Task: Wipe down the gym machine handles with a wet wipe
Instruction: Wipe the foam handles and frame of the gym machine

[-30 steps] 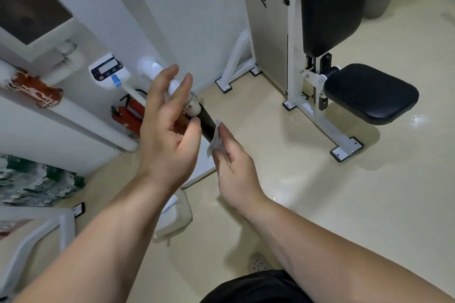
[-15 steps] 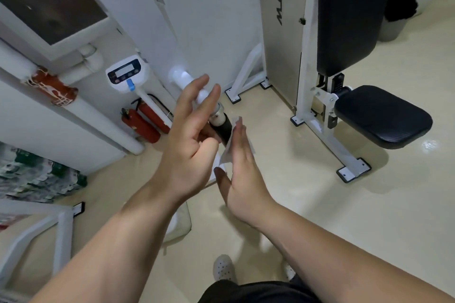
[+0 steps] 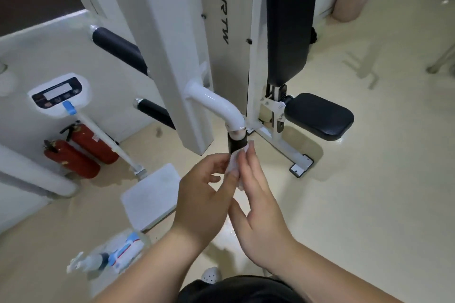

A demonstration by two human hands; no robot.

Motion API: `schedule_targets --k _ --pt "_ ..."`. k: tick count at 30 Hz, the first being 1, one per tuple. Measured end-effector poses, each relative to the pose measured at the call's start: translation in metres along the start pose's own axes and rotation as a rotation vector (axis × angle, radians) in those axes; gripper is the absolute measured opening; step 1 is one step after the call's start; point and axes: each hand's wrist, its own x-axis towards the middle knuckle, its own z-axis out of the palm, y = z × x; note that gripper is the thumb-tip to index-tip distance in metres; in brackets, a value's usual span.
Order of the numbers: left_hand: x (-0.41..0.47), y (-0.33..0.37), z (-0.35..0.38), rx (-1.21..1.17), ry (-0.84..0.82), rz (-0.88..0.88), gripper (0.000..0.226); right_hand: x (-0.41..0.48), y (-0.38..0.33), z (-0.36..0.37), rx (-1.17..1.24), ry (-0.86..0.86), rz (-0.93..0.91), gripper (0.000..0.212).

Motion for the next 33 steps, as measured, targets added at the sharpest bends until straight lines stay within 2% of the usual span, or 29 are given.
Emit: schedule_targets --k 4,7,9,15,20,24,27,30,33 --pt "0.011 -0.01 -0.019 0.0 -0.088 0.069 0.021 -0.011 -0.015 0.019 -0.048 0.122 0.061 0.082" --pt "0.023 -0.026 -0.032 0.043 -0.078 0.127 0.025 -0.006 -0.023 0.019 -0.1 0.348 0.095 0.066" --pt "0.032 -0.031 -0.035 0.038 -0.03 0.145 0.024 0.003 -0.033 0.015 -0.135 0.427 0.127 0.057" --pt "0.052 -0.01 -0.006 -0.193 0.001 0.072 0.021 0.012 -0.032 0.022 -0.075 0.357 0.202 0.062" --pt "0.055 -0.009 0.007 -0.538 -0.061 -0.126 0.02 0.015 -0.038 0.022 -0.002 0.419 0.236 0.064" --pt "0.043 -0.009 0.008 -0.543 -0.12 -0.057 0.011 0.027 -0.042 0.016 -0.008 0.457 0.232 0.069" --pt "0.052 -0.003 0.012 -0.57 -0.098 0.015 0.007 0.032 -0.043 0.014 0.032 0.464 0.259 0.073" --pt "0.061 -0.004 0.015 -0.575 -0.148 0.078 0.01 0.034 -0.041 0.007 0.035 0.451 0.266 0.074" --pt "0.067 -0.025 0.022 -0.538 -0.222 -0.001 0.006 0.034 -0.039 0.007 0.002 0.448 0.264 0.075"
